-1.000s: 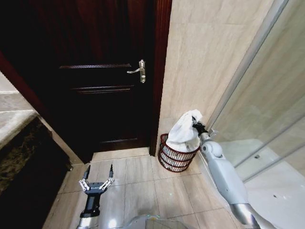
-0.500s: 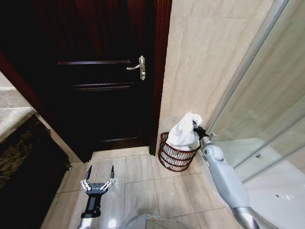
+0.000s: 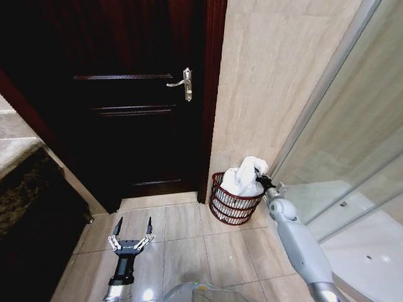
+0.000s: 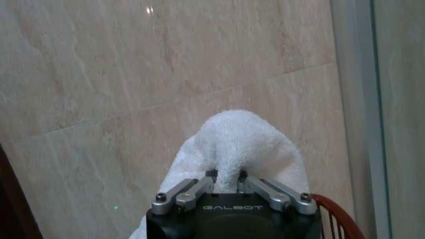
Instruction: Discard the used towel into the hamper.
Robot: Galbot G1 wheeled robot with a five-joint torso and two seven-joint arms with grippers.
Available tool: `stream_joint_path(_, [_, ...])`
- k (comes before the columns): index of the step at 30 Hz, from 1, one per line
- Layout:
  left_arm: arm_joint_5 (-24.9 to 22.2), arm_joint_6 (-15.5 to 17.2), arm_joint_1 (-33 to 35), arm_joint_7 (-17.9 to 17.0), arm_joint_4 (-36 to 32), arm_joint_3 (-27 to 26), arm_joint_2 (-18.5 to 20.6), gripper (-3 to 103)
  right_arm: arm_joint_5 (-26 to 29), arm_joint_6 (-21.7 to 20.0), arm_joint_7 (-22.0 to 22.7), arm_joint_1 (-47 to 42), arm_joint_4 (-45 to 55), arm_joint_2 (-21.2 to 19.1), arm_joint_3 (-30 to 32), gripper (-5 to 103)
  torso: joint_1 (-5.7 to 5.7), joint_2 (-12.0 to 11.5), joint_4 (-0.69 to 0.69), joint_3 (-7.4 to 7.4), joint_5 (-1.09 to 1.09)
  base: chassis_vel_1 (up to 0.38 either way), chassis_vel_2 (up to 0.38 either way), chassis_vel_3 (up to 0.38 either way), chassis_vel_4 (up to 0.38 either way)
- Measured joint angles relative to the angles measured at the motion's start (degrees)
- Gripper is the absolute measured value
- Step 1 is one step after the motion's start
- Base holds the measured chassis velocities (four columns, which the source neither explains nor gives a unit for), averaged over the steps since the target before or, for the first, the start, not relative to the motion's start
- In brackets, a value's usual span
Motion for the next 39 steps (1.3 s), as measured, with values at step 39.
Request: stream_joint_path(39, [-0.64, 0.02, -2.31, 0.64, 2.27, 0.36, 0.04, 100, -4.00, 2.64, 1.77, -13.01, 13.73, 4.17, 5.29, 9, -1.73, -4.97, 0.01, -3.23, 0.01, -0.014, 0.017, 0.016, -0.016])
